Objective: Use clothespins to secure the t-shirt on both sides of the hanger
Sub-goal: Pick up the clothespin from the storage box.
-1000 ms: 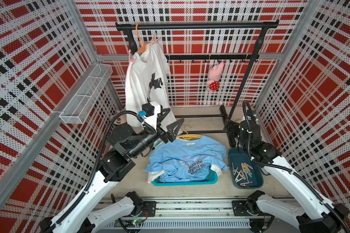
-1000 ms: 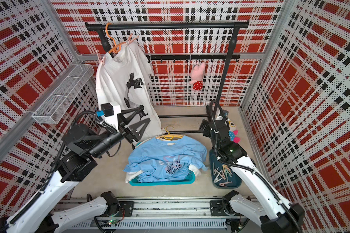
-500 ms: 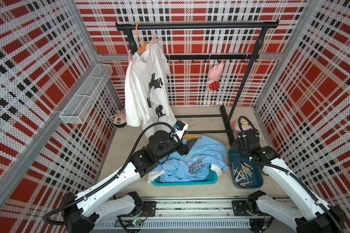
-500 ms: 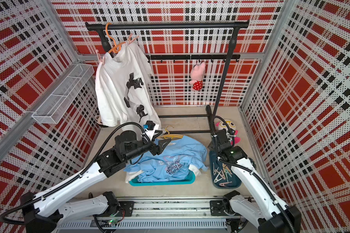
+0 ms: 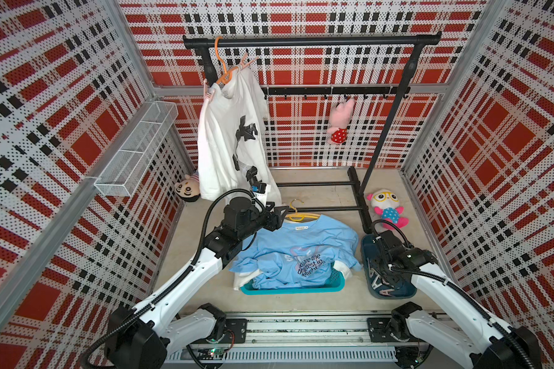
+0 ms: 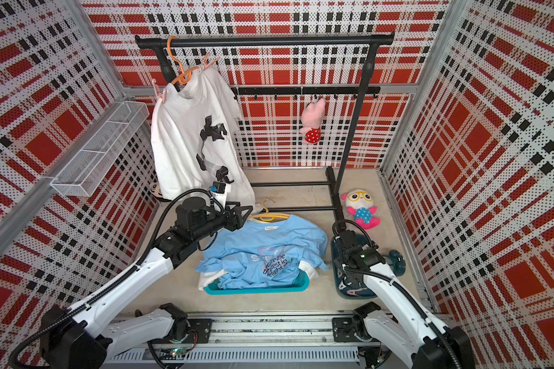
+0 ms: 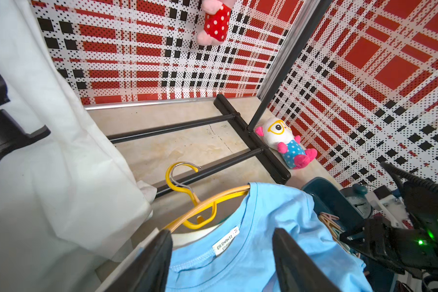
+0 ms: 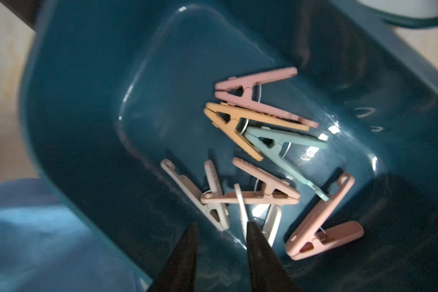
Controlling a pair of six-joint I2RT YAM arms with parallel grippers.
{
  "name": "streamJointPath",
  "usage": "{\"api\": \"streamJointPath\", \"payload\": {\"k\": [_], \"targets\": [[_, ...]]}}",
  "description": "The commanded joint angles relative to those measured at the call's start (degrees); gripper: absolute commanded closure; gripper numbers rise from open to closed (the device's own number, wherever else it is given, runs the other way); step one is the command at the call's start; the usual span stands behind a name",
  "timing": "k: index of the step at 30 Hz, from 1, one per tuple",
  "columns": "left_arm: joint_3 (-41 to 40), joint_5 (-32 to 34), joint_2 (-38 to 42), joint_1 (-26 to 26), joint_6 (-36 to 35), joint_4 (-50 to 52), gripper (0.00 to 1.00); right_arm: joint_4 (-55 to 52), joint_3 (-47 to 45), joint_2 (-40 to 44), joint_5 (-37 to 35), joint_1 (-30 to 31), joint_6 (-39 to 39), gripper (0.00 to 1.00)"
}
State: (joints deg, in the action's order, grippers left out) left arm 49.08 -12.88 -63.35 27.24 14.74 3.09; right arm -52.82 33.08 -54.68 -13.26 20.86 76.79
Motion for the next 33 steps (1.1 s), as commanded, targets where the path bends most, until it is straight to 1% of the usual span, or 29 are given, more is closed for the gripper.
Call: {"api": "streamJointPath", "payload": {"k": [1,9,19,33], "targets": [[-0.72,-1.34,-0.16,-1.27,0.46,-2.19,0.34,1.32,-1.58,-0.12,-0.20,-0.46,2.71,0.68],[-0.85,-0.58,-0.19,-1.32,0.20,-2.36,0.34,2.81,-4.88,1.54,-0.17,-0.49,3.04,0.69],[-0.64,-1.55,-0.68,-1.16,0.90,-2.41,0.35,6.94,-6.49,-0.10,0.56,-0.47,1.98,0.73],[-0.23,-1.20,-0.81,-0.88,0.81,-2.36,0.35,7.54,-7.62,0.40,-1.96,-0.46,1.45,0.91]]}}
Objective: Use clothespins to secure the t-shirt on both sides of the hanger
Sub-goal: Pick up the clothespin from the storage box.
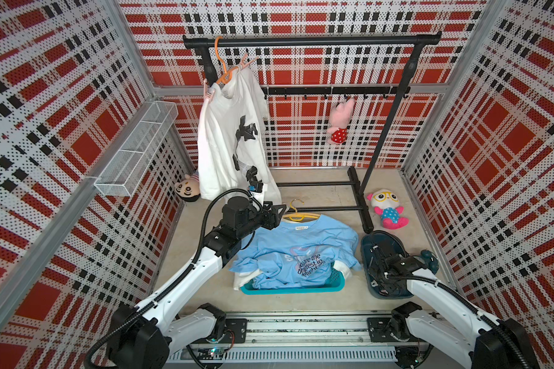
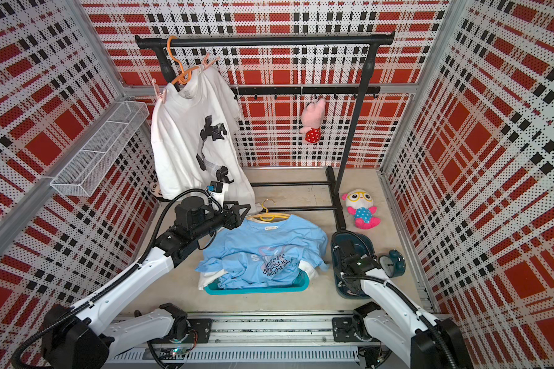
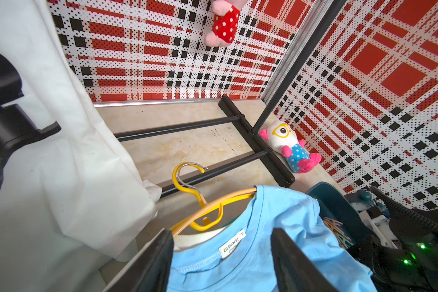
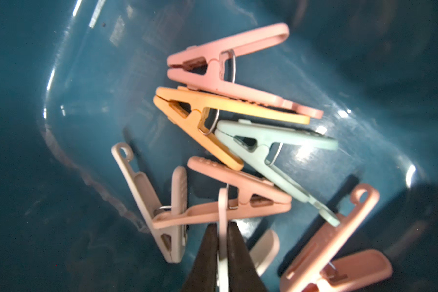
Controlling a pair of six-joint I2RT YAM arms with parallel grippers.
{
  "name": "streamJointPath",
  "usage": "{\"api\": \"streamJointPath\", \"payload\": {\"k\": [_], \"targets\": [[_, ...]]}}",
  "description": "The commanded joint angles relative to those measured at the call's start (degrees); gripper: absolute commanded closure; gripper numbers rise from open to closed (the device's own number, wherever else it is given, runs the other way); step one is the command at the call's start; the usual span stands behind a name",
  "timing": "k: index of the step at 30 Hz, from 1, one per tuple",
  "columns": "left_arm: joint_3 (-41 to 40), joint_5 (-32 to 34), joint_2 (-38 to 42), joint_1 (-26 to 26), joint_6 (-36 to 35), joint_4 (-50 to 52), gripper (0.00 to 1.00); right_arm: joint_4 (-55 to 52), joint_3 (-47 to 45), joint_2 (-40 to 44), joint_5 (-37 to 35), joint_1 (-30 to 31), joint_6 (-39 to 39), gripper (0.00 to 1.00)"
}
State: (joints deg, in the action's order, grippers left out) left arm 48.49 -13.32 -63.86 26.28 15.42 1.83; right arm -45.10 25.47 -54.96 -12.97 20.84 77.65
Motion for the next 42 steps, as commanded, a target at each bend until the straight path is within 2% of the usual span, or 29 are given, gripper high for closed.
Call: {"api": "streamJointPath", "payload": {"k": [1,6,18,21,26,28,32,36,39,42], "targets": [[0.40,-0.66,-0.31,0.06,0.10,-1.04,0.35,-0.46,0.29,0.88,-2.67,-0.45,0.42,0.92],[1.21,0.30,0.13,0.10,-0.34,-0.61,0.35,-2.14,2.93,2.23,-6.34,-0.47,-2.30,1.00],[2.40,2.25,1.25,1.20,-1.52,-0.02,0.36,-3.11,7.61,6.35,-13.12,-0.41,-7.96,1.00],[2.59,2.00,1.11,2.85,-4.43,-0.06,0.35,0.06,8.52,8.76,-15.05,-0.43,-11.71,1.00],[4.35,4.99,0.93,7.87,-11.42,2.47,0.26,9.88,9.52,14.29,-15.72,-0.45,-23.79,1.00],[5.21,4.13,0.60,9.56,-12.71,2.70,0.23,13.87,10.40,15.54,-15.60,-0.42,-28.89,1.00],[6.20,1.05,-0.56,13.94,-15.23,1.50,0.17,22.99,12.91,15.40,-12.54,-0.44,-39.06,1.00],[9.22,-1.45,-4.97,17.18,-14.63,0.99,0.16,32.49,15.49,13.35,-5.70,-0.40,-46.91,1.00],[11.55,-2.91,-8.86,19.35,-13.73,0.85,0.16,40.24,16.53,11.55,0.63,-0.32,-49.23,1.00],[12.28,-3.31,-11.92,20.83,-9.99,-4.07,0.16,47.71,17.04,9.65,8.80,0.04,-49.52,1.00]]}}
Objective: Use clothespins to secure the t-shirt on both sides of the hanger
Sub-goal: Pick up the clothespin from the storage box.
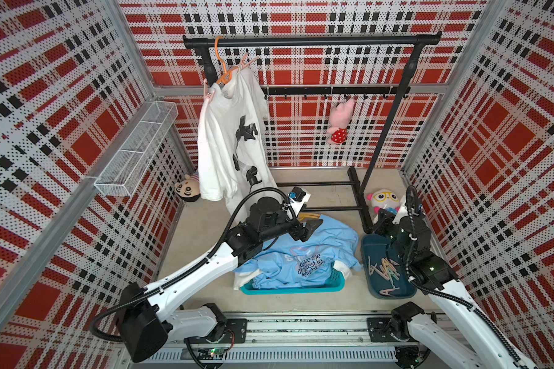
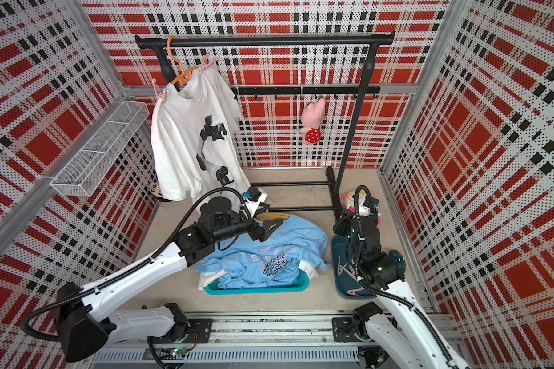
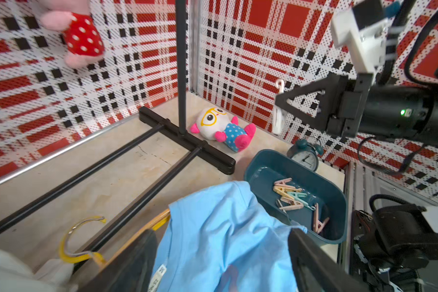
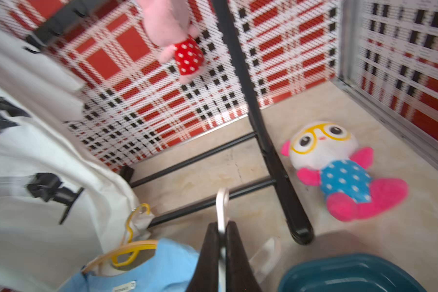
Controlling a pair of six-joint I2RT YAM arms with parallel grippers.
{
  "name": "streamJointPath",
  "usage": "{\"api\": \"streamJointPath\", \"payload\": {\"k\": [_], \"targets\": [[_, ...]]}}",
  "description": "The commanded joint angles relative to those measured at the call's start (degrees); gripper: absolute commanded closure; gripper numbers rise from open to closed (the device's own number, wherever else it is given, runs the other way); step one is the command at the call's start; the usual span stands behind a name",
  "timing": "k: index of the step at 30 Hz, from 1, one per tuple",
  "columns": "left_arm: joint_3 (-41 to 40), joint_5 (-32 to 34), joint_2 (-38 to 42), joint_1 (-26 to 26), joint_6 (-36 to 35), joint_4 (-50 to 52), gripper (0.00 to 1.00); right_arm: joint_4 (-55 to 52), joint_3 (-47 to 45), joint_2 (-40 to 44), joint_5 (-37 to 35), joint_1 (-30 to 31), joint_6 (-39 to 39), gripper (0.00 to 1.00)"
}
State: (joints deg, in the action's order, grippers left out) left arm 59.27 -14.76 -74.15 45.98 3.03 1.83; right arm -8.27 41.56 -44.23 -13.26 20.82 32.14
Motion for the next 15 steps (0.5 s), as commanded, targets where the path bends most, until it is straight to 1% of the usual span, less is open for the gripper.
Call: {"api": "streamJointPath", "payload": {"k": [1,2,4,7,10,15], "targets": [[2.08,-2.71,-2.71,1.60,3.60,-5.41,0.16,13.17,1.01,-1.83,11.23,0.33,-3.87,1.00],[3.02,-3.91,-3.85,1.95,3.92,-5.51,0.16,14.71,1.40,-2.52,12.36,0.79,-3.83,1.00],[5.14,-5.79,-6.30,2.53,3.75,-4.66,0.16,15.64,2.73,-4.15,12.44,2.51,-3.68,1.00],[7.17,-4.06,-8.80,2.63,3.89,-4.29,0.16,15.13,4.72,-5.70,13.10,6.18,-5.13,1.00],[9.11,-3.22,-10.38,2.88,3.33,-4.35,0.16,14.44,5.57,-6.32,11.44,10.34,-5.81,1.00],[10.94,-2.99,-11.24,3.68,1.02,-4.35,0.20,13.93,5.38,-6.27,11.09,13.22,-4.20,1.00]]}}
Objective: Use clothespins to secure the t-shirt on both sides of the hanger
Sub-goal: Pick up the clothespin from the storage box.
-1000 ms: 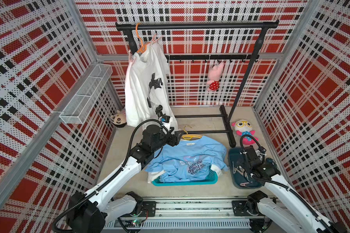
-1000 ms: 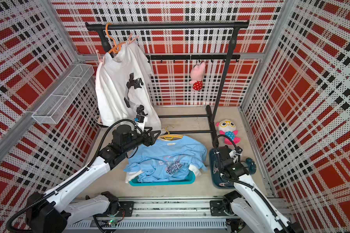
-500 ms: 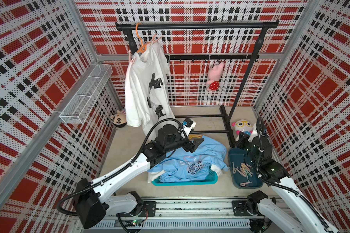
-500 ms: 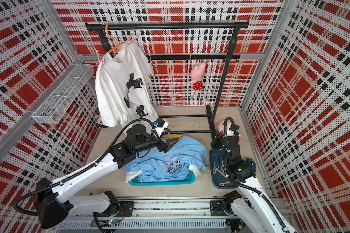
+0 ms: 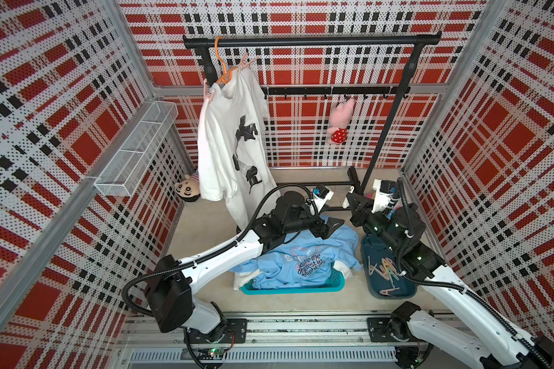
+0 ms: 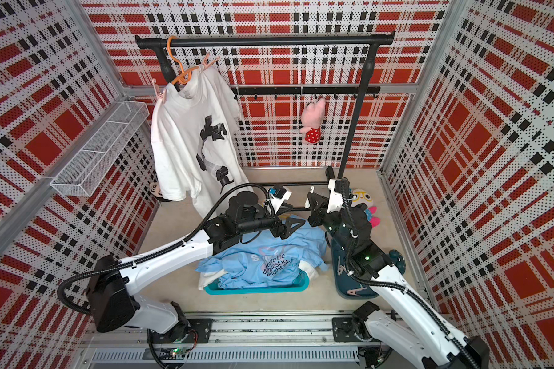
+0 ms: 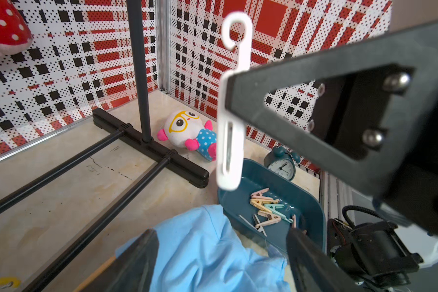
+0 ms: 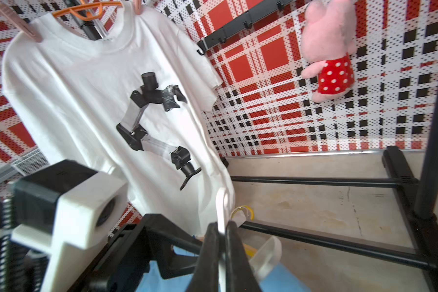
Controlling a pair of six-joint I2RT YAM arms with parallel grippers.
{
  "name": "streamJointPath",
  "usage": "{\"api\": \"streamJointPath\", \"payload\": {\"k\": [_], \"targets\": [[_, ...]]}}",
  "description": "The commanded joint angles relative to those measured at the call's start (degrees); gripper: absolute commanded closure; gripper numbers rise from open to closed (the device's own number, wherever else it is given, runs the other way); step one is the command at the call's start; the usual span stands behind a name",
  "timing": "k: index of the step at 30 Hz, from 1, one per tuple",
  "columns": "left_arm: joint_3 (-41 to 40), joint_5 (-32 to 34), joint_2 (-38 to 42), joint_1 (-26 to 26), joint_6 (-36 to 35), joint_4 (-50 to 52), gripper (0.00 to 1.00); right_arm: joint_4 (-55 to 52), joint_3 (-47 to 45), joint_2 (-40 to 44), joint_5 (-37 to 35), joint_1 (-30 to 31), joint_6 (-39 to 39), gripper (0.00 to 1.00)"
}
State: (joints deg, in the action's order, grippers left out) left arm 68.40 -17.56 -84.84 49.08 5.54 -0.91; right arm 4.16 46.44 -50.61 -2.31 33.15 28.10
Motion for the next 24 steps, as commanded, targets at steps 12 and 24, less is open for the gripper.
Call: {"api": "streamJointPath", "payload": {"k": [12,24], "targets": [[4.28,3.18,-1.37,0.12,0.51,-0.53,0.42,0.21,1.34,0.92,2.26,2.63,1.49,1.00],[4.95,1.91,-1.66,0.49,0.71,-0.43,0.63,0.29,3.48,-1.76,3.40,5.26,-0.66,1.00]]}}
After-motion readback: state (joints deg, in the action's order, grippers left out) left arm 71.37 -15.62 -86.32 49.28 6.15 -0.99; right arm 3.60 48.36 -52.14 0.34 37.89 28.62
